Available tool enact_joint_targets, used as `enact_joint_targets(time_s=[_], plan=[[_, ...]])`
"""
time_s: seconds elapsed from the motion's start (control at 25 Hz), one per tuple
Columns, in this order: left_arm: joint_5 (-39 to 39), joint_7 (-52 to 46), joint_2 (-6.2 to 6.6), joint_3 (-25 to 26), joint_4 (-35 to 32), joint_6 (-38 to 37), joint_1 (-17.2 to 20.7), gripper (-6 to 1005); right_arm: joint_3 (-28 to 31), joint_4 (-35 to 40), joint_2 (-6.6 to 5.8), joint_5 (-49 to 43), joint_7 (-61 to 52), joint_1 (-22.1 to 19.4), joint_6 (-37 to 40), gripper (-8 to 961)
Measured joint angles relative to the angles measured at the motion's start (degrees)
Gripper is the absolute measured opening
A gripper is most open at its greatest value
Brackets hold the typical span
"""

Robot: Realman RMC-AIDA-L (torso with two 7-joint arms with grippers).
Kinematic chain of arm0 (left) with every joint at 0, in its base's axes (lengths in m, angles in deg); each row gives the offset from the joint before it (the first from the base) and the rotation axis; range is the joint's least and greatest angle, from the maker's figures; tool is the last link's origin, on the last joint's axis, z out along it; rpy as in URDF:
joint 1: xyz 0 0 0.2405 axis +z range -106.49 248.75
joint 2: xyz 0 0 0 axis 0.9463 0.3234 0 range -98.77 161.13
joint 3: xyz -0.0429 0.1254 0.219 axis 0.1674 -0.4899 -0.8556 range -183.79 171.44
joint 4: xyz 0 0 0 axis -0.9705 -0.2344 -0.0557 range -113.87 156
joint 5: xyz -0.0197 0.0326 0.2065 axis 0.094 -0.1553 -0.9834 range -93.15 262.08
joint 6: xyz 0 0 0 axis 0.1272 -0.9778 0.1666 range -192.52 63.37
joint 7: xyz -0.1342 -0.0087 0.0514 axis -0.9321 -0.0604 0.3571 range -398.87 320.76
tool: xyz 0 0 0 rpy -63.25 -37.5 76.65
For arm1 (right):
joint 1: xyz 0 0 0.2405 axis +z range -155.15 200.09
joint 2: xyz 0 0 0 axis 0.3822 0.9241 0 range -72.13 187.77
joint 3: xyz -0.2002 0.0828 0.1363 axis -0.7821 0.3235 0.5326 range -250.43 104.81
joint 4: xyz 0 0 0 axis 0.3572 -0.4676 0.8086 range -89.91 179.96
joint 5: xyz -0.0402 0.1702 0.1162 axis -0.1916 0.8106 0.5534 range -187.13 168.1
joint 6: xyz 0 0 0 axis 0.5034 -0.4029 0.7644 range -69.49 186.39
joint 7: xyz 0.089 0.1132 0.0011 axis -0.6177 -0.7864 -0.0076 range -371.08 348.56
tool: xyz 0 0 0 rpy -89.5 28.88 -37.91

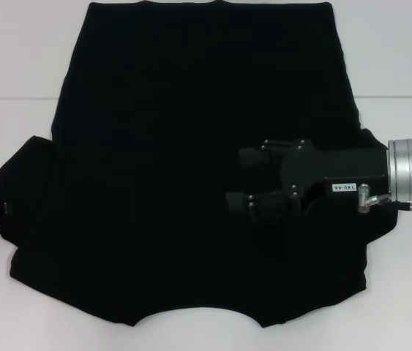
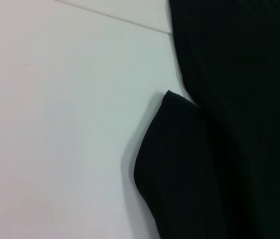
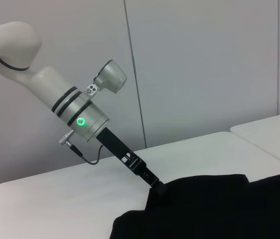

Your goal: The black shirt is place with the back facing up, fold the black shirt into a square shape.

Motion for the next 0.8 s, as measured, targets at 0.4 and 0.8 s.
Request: enact_joint_targets(time_s=[0.4, 0.8], plan=[[0.18, 1.43, 0.01, 0.40, 0.28, 0.26, -0.30, 192, -0.08, 0.08, 0.42, 0.75, 0.25, 0.21, -0.92, 919], [0.72, 1.79, 0.17, 2.69, -0.10, 0.97, 0.17, -1, -1.55, 0.03, 0.27, 0.28, -1.33, 0.18, -0.16, 918]])
